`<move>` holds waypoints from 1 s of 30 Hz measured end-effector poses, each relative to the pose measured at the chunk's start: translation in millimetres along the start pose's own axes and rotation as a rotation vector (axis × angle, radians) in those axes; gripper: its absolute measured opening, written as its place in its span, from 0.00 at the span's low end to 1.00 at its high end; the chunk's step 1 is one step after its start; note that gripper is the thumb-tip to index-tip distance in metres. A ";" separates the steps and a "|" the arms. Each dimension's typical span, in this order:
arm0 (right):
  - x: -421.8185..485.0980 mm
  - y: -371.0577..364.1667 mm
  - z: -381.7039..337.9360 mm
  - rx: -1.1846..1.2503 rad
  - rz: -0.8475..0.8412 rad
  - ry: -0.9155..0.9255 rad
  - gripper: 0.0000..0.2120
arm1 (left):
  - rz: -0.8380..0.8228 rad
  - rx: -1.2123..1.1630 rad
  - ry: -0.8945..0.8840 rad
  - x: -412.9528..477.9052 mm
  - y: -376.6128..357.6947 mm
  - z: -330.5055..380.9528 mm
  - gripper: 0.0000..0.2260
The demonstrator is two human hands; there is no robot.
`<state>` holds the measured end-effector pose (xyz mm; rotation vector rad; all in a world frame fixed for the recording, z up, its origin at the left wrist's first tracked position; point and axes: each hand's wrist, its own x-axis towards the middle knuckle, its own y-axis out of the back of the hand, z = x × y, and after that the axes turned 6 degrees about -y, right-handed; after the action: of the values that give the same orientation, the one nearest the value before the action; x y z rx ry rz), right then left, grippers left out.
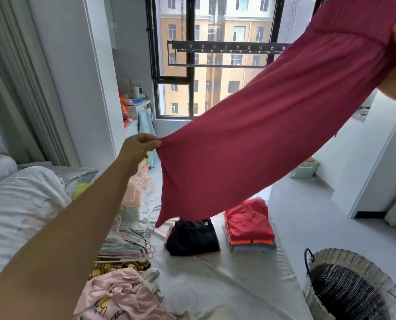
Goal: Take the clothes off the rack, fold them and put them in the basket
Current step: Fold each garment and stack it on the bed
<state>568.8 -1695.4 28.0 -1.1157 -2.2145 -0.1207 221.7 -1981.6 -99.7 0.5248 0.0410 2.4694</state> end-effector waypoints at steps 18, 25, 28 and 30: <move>-274.7 33.0 149.1 -0.015 -0.219 -0.681 0.41 | 0.003 -0.065 0.919 -400.4 -38.4 -273.5 0.06; -282.6 6.8 242.2 0.006 -0.255 -0.819 0.35 | -0.003 -0.007 0.948 -432.3 -32.5 -321.7 0.08; -265.8 -8.7 295.1 -0.008 -0.242 -0.859 0.39 | 0.019 -0.043 1.030 -416.6 -32.5 -343.7 0.05; -247.9 -23.3 334.4 -0.017 -0.247 -0.873 0.37 | 0.054 -0.069 1.069 -402.0 -30.5 -362.4 0.03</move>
<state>488.2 -1762.8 -375.5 -1.0018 -3.1191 0.3052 398.0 -2153.5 -582.7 -0.8611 0.3627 2.4974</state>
